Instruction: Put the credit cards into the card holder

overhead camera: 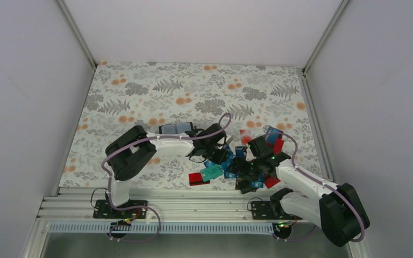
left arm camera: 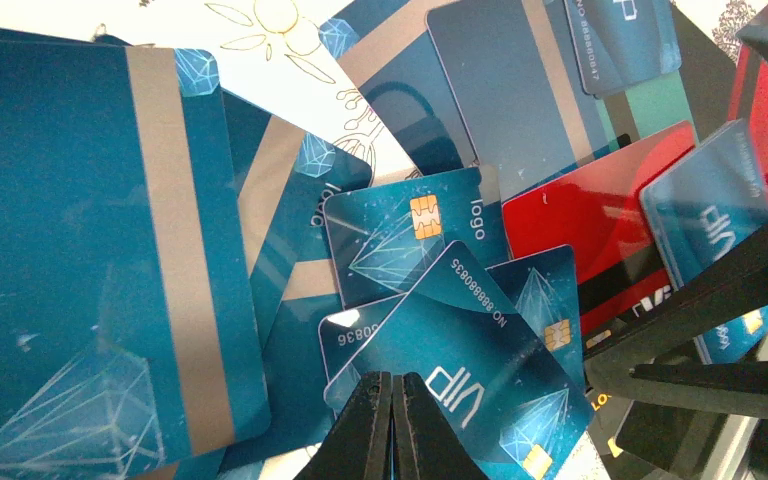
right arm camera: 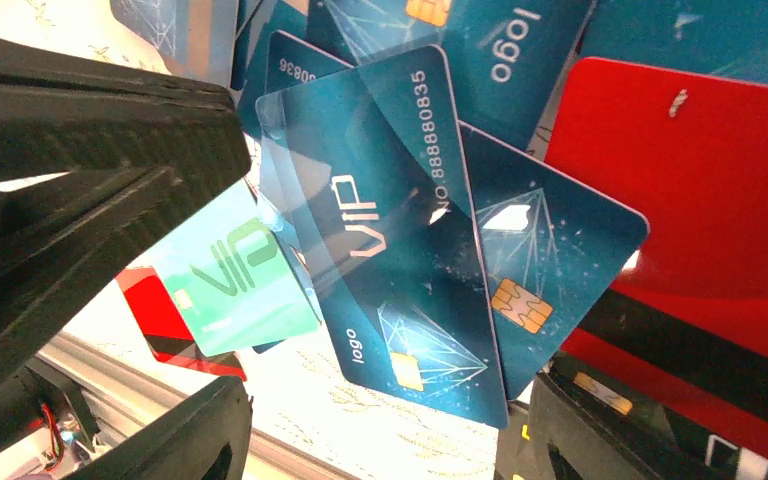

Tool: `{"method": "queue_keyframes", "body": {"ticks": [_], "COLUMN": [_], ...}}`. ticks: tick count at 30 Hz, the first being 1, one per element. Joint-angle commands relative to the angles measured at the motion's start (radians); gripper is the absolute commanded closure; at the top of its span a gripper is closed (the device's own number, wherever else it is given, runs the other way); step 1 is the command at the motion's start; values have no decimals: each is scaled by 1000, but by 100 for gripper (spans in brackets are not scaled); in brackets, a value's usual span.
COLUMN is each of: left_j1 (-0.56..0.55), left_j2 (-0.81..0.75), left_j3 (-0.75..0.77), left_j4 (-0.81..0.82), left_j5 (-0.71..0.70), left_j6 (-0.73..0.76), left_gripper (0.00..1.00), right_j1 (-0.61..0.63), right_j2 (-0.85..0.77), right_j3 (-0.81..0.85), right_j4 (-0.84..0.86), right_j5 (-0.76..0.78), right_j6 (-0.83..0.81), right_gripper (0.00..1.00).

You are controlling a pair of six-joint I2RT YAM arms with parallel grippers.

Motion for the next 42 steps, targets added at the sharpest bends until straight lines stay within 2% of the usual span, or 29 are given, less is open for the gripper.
{"method": "queue_keyframes", "body": {"ticks": [1,7,22,27,34,42], "left_j1": [-5,-4,-4,-4,10,15], "left_j2": [-56,-73,18,34,8,-4], "left_j3": [-15,-13,-25,-32,-101,-167], "left_j4": [-36,-20,9,-8,-1,38], "left_j5": [-54,-34,11,-21,-74,-69], "left_j6": [-4,-6,0,-7,-46,-83], "left_gripper": [97,97,98,98,98,98], "right_j1": [-4,-4,-4,-4,-4,-6], "right_j2": [18,29,59,76,92,101], "right_j3": [-29,-27,-15,-11,-12,-20], "right_j4": [-8,2,84,113,178,177], "right_j5": [-2,-8,-95,-122,-206,-210], "right_j6": [-27,-41,-96,-111,-122,-115], "right_gripper": [29,30,30,30,30,31]}}
